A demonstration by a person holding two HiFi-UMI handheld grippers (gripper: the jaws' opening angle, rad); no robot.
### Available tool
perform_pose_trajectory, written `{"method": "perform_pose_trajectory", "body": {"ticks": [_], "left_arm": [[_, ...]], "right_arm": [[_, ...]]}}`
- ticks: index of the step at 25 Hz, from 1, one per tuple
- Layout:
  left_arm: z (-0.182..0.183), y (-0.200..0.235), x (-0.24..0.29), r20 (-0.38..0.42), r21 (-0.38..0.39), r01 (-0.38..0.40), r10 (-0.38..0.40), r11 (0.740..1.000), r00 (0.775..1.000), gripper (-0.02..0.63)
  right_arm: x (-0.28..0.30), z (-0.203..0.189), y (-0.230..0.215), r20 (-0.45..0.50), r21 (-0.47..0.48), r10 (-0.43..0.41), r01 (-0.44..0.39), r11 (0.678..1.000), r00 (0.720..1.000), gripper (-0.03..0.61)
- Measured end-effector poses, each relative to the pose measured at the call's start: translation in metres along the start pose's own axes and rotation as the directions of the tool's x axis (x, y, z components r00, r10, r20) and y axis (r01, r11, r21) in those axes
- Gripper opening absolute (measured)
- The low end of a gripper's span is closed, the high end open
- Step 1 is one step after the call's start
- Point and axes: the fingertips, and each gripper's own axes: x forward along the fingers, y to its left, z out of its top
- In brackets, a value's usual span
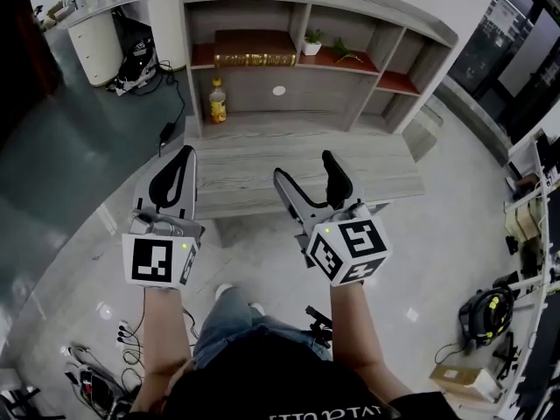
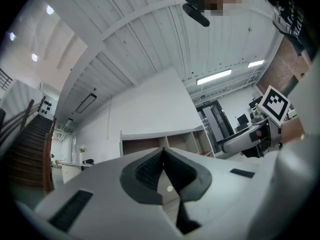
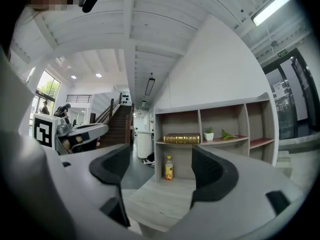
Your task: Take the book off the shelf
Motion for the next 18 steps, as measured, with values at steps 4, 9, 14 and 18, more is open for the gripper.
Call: {"method": "perform_pose_trajectory", "body": {"ticks": [4,9,14,18], "left_arm": [[-0.013,0.003,0.016,-0.016,-0.007,0.005,-0.005,1.000,1.000,0.011],[-0.027,0.018,0.043,-0.021,-0.008,0.015,-0.015,1.000,1.000,0.011],[-0.043,0.041,0.078,-0.015,-0.009,0.032,-0.032,0.999,0.999,0.011],[-0.053,0.064,0.111,-0.003,-0.012,0.051,-0.051,0.999,0.999,0.011]], "right_arm": [[0.015,-0.008,-0.012,-0.032,-0.022,-0.025,0.025,0.999,0.999,0.376],[0.040,-0.008,-0.034,-0.019,-0.064,-0.119,0.117,0.991,0.993,0.374],[0.080,-0.009,-0.044,-0.003,-0.078,-0.127,0.127,0.989,0.992,0.374],[0.118,-0.002,-0.052,0.013,-0.081,-0.127,0.128,0.989,0.992,0.374]]}}
